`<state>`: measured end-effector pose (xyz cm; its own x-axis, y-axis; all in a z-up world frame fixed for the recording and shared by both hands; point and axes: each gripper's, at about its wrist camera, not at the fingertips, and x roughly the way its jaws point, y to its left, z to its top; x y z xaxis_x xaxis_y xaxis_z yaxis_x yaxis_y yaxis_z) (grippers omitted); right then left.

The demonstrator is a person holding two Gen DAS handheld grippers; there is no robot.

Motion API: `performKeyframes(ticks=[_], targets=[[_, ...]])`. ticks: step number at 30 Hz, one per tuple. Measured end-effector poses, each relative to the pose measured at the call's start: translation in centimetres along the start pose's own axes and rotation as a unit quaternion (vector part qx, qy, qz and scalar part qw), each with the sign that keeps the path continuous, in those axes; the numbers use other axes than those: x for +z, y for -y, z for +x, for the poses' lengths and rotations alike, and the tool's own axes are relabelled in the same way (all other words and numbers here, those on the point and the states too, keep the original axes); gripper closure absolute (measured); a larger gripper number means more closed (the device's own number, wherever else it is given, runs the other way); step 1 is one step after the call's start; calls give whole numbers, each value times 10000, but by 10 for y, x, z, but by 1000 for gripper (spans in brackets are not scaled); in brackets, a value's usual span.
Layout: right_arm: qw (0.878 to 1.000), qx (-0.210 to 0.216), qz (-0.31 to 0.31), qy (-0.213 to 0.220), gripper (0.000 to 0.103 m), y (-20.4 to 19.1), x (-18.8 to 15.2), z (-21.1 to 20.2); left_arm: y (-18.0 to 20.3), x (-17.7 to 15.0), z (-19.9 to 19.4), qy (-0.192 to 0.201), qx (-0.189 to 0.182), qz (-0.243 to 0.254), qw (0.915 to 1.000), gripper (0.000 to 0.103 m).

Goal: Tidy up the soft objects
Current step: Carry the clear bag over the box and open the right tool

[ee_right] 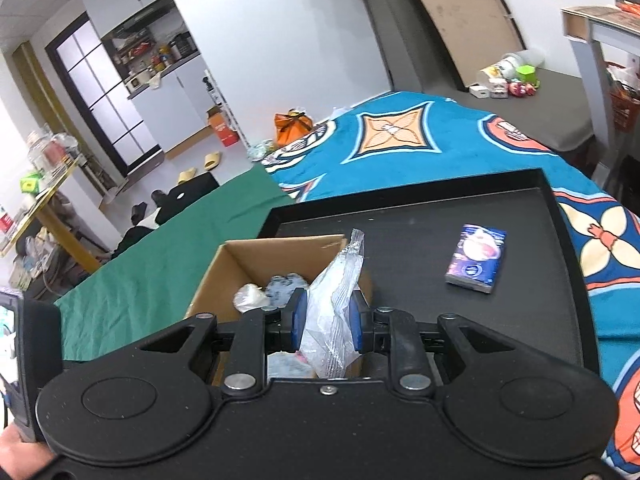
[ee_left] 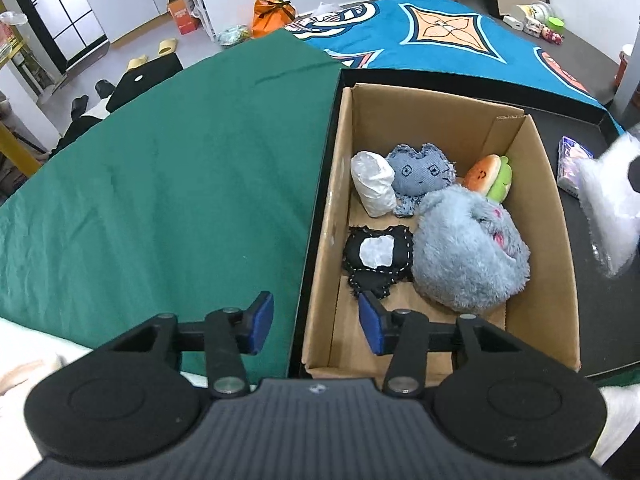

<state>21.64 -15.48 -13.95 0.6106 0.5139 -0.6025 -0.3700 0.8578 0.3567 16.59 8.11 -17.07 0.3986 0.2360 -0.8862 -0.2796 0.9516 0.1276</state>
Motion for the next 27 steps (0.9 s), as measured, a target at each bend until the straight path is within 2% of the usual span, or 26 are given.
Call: performKeyframes(ticks=[4, 6, 13, 27], targets=[[9999, 88, -112, -59, 80, -16, -1, 2, 1, -2, 4, -61, -3, 75, 10000, 61], [9997, 136, -163, -86, 80, -22, -2, 3, 0, -2, 6, -115, -63, 70, 9999, 70], [9986, 372, -239, -273, 80, -46, -6, 9, -7, -3, 12, -224, -137, -119, 9996, 90], [9953, 718, -152, -636, 79, -81, -17, 23, -9, -4, 6, -14, -235, -142, 9996, 91]])
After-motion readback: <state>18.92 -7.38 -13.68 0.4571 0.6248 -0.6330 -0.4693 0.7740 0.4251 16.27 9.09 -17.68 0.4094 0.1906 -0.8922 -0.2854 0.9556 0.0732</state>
